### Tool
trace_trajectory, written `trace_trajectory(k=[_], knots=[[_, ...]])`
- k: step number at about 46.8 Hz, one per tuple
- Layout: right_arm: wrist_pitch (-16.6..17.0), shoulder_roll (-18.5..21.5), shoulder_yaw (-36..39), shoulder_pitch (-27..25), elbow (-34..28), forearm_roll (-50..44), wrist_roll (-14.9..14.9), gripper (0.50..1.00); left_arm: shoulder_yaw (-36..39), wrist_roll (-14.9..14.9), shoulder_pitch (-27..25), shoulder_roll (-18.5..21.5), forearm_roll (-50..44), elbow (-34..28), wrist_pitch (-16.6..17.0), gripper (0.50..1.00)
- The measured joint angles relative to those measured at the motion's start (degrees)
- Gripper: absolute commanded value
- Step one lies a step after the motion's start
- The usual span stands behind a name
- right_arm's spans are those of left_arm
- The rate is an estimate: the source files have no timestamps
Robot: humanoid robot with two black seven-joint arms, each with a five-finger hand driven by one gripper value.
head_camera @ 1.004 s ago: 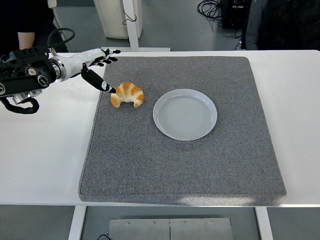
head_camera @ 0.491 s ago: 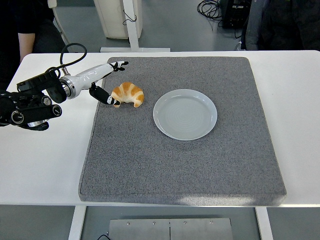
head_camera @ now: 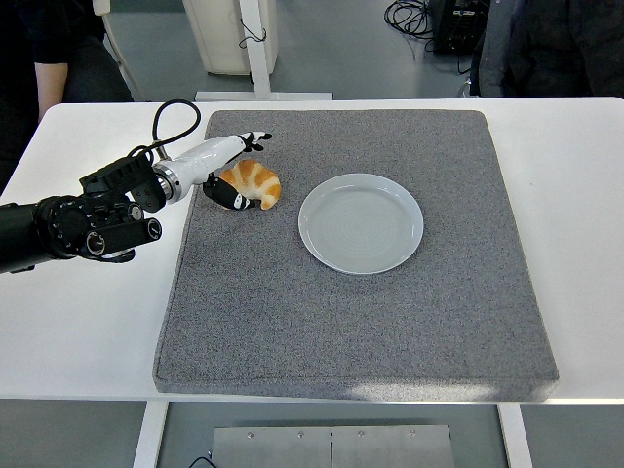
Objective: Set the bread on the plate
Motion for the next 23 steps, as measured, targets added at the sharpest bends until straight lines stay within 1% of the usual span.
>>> trace_trajectory(k=[11, 23], knots=[[0.0, 0.0, -0.2, 0.0, 0.0, 0.0, 0.0, 1.000, -0.5, -0.3, 1.3, -2.2, -0.5, 3.0, 0.0, 0.898], [0.0, 0.0, -0.2, 0.0, -0.1, 0.0, 0.0, 1.000, -0.8, -0.4, 3.1, -3.6, -0.6, 5.5, -0.1, 0.892]])
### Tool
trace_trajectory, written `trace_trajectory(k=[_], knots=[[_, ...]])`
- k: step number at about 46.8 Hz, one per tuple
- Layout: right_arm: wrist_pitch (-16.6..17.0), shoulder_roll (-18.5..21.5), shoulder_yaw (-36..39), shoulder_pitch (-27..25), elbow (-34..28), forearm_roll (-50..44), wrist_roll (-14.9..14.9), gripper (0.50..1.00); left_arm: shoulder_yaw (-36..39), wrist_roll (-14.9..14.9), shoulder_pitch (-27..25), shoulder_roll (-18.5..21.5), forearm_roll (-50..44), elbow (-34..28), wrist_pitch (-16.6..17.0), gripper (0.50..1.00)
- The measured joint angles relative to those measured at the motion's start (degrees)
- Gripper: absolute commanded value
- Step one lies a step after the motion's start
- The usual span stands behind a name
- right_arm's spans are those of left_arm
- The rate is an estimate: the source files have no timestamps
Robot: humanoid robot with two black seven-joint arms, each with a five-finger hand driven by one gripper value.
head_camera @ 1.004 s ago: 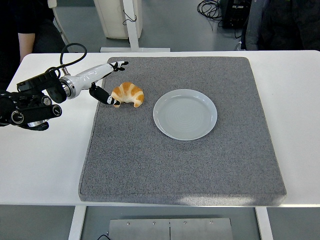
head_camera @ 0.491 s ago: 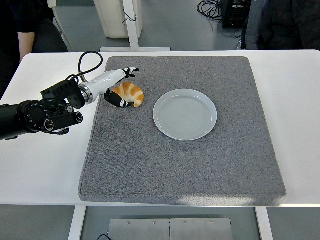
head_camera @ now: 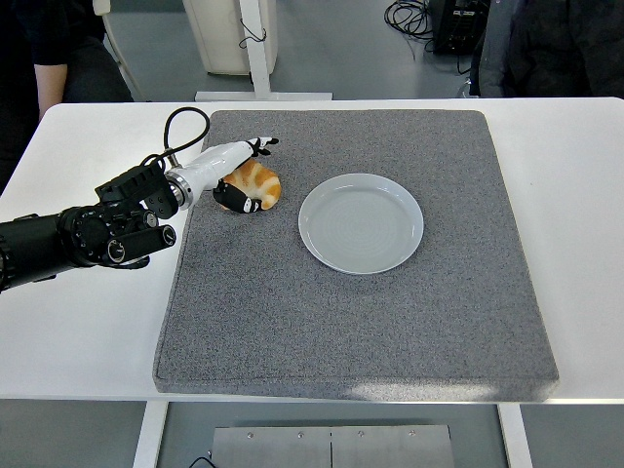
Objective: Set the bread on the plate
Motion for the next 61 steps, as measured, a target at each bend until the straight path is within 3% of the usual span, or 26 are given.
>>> trace_trajectory(k=[14, 27, 51, 61], knots=[[0.0, 0.0, 0.0, 0.0, 0.0, 0.0, 0.0, 1.000, -0.6, 0.0, 1.9, -1.3, -0.1, 2.6, -0.2, 0.725], [0.0, 0.0, 0.2, 0.0, 0.0, 0.0, 0.0, 1.000, -0.5, -1.5, 1.5, -1.3, 0.0, 2.6, -0.4, 0.503], [0.0, 0.0, 0.1, 0.0, 0.1, 0.0, 0.0, 1.000, -0.3, -2.4, -2.9, 0.1, 0.1, 2.6, -0.3, 0.500], [0.0, 0.0, 0.2, 0.0, 0.1, 0.0, 0.0, 1.000, 0.0, -2.4, -5.5, 2.6, 0.3, 2.6, -0.6, 0.500]])
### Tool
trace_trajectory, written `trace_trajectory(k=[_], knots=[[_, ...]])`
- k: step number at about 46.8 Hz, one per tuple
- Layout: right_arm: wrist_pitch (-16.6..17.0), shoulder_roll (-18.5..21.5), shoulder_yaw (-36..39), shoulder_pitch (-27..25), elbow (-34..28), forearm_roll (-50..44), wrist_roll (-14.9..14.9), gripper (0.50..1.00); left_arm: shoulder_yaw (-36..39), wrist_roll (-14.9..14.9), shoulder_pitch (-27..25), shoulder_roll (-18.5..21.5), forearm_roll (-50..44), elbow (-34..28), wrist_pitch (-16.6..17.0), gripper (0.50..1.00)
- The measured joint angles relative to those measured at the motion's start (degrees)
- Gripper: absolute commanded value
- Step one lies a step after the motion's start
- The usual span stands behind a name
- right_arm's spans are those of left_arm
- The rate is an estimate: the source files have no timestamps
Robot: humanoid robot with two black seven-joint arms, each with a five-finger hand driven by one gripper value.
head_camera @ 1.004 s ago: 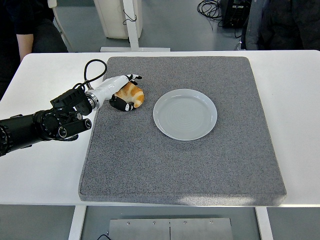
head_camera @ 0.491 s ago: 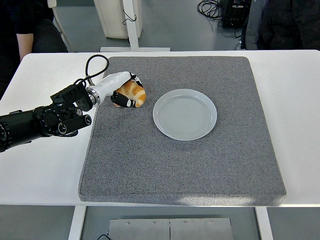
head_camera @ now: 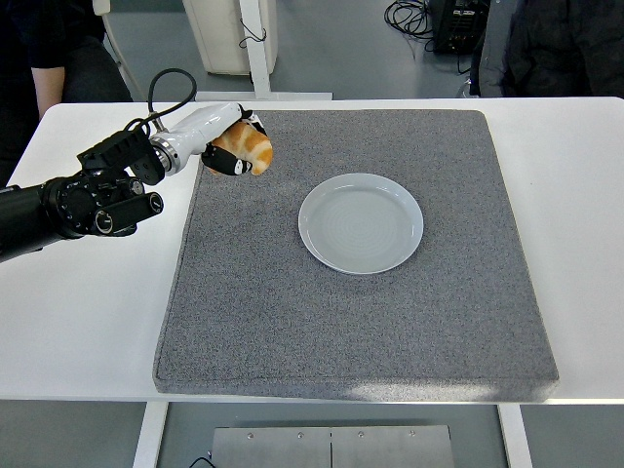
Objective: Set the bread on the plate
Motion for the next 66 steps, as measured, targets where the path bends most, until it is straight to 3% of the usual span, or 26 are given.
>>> trace_trajectory(k=[14, 31, 42, 51, 66], knots=[[0.0, 0.0, -0.1, 0.0, 0.0, 0.0, 0.0, 1.000, 0.3, 0.0, -9.2, 4.6, 0.6, 0.0, -3.2, 0.500], [0.0, 0.0, -0.1, 0.0, 0.0, 0.0, 0.0, 1.000, 0.2, 0.9, -19.8, 3.8, 0.6, 0.0, -7.2, 0.500], [0.0, 0.0, 0.0, 0.0, 0.0, 0.0, 0.0, 1.000, 0.2, 1.0, -24.7, -3.5, 0.5, 1.4, -7.9, 0.500], [0.0, 0.0, 0.1, 0.0, 0.0, 0.0, 0.0, 1.000, -0.3, 1.0, -24.8, -14.0, 0.2, 4.2, -7.9, 0.500], [0.0, 0.0, 0.1, 0.0, 0.0, 0.0, 0.0, 1.000, -0.5, 0.7, -23.5, -14.8, -0.3, 4.4, -7.2, 0.500]])
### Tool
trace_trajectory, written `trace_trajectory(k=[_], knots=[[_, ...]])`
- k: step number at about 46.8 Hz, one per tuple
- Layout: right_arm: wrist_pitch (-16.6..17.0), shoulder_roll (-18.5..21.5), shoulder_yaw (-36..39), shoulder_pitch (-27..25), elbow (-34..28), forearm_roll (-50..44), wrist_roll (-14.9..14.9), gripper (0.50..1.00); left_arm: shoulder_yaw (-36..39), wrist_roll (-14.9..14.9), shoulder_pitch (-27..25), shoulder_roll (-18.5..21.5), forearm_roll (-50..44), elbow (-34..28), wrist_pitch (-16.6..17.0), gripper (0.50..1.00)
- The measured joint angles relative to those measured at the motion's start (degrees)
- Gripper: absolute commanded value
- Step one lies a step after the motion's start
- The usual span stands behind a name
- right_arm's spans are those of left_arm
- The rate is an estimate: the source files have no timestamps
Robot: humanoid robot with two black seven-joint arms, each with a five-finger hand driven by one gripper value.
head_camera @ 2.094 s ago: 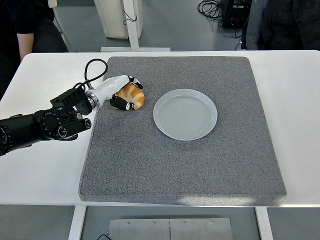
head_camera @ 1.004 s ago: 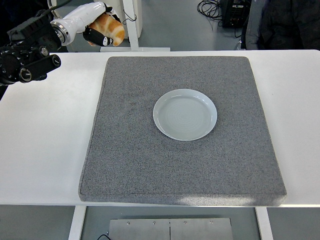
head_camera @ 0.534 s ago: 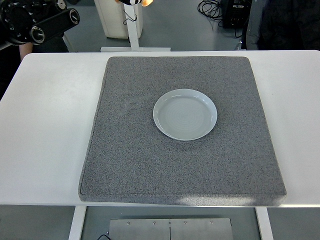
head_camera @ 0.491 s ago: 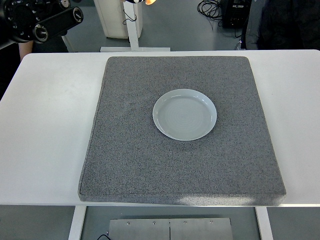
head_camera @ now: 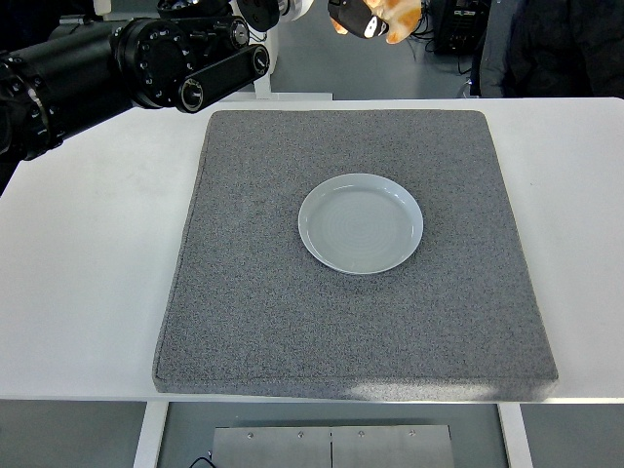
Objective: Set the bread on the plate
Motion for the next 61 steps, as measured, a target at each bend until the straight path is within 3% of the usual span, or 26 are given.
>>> trace_trajectory(k=[9, 14, 21, 33, 46, 61], knots=[[0.0, 0.0, 0.0, 0.0, 0.0, 0.0, 0.0, 1.000, 0.0, -0.9, 0.2, 0.0, 0.4, -0.6, 0.1, 0.500], [0.0, 0.0, 0.0, 0.0, 0.0, 0.0, 0.0, 1.000, 0.0, -3.0, 0.2, 0.0, 0.6, -1.5, 0.1, 0.500], [0.0, 0.0, 0.0, 0.0, 0.0, 0.0, 0.0, 1.000, 0.1, -6.4, 0.1, 0.0, 0.7, -7.2, 0.0, 0.500], [0.0, 0.0, 0.0, 0.0, -0.1, 0.0, 0.0, 1.000, 0.5, -6.9, 0.8, 0.0, 0.9, -14.6, 1.3, 0.500], [0.0, 0.0, 0.0, 0.0, 0.0, 0.0, 0.0, 1.000, 0.7, -6.9, 9.3, 0.0, 8.9, -14.7, 6.7, 0.500], [0.0, 0.0, 0.0, 0.0, 0.0, 0.0, 0.0, 1.000, 0.8, -7.7, 15.6, 0.0, 9.7, -14.4, 9.9, 0.500]])
